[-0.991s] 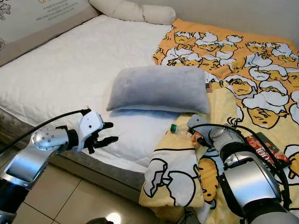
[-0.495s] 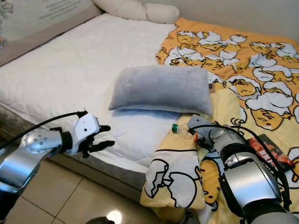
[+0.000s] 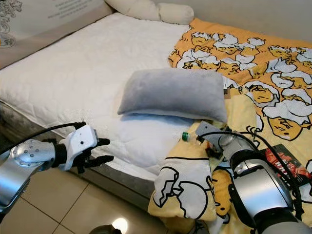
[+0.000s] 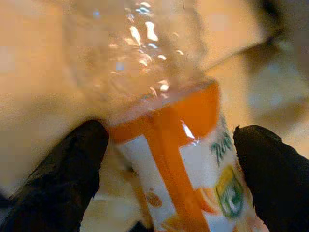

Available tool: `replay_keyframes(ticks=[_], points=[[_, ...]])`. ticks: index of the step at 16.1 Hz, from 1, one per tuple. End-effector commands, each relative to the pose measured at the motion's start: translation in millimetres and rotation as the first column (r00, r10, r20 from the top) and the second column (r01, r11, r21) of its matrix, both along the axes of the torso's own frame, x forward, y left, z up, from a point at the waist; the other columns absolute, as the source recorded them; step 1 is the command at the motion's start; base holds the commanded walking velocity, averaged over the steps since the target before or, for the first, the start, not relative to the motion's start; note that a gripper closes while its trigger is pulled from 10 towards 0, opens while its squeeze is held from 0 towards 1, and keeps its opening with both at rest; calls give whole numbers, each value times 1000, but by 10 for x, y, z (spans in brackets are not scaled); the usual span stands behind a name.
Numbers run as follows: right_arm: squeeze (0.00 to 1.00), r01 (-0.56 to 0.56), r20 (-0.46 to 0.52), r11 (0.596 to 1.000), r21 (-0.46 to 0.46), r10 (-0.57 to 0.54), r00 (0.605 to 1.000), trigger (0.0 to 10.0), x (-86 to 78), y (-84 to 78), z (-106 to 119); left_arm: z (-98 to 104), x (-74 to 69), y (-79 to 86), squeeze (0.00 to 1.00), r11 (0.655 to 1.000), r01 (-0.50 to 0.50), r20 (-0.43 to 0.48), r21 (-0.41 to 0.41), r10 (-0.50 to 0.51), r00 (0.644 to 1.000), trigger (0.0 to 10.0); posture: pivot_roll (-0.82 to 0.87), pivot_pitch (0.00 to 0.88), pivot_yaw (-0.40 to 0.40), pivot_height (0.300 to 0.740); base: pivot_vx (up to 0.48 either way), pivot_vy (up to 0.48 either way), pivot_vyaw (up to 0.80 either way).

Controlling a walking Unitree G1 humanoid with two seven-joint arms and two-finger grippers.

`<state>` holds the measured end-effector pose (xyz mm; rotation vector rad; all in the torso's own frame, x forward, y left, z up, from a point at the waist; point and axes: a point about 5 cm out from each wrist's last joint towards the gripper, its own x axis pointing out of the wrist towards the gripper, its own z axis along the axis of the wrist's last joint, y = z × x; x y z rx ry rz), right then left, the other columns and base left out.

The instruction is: Clean up the room

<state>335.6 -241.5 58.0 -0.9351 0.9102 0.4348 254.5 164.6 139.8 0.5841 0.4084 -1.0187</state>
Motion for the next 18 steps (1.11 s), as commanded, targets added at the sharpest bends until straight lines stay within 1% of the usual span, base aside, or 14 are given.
replay_keyframes(ticks=[1,2,3,5,9,12,13,14,16,17,18], points=[[0,25,-58,999,40,-23,998,3451,-85,7,-104,50,-14,-1,0,1000,10,7,-2,-10,1000,10000,163,13,-20,740,0,0,0],[0,26,-65,999,42,-23,998,3451,-93,6,-112,52,-15,-3,0,1000,12,7,-1,-12,1000,10000,163,12,-20,740,0,0,0],[0,33,-91,998,45,-29,995,0,-121,-13,-131,59,-12,-16,0,1000,14,6,-1,-14,1000,10000,164,11,-20,740,0,0,0],[0,55,-125,997,52,-48,991,0,-155,-43,-152,67,-15,-23,0,1000,18,3,-2,-18,1000,10000,163,9,-19,740,0,0,0],[0,74,-113,996,59,-67,991,0,-148,-58,-138,65,-12,-30,0,1000,21,-2,1,-21,1000,10000,154,0,-11,740,0,0,0],[0,131,-52,981,146,-125,991,0,-81,-46,-65,34,30,-54,0,1000,11,2,-10,-11,1000,10000,119,0,-11,740,0,0,0],[0,149,-40,971,188,-144,989,0,-68,-31,-54,18,43,-63,0,1000,1,3,-22,-1,1000,10000,94,0,-1,740,0,0,0],[0,173,-26,955,241,-172,985,0,-54,-20,-41,0,58,-76,0,999,-11,6,-40,11,1000,10000,74,0,4,740,0,0,0],[0,188,-11,933,305,-194,981,0,-70,-23,-57,-61,84,-115,0,997,-30,-2,-78,30,1000,10000,23,0,22,740,0,0,0],[0,203,-5,919,337,-214,977,0,-82,-28,-70,-86,91,-122,0,996,-34,-2,-80,34,999,10000,6,0,31,740,0,0,0],[0,243,30,884,399,-277,960,0,-79,-75,-48,-109,119,-135,0,993,-54,-2,-103,54,999,10000,-9,0,44,740,0,0,0]])
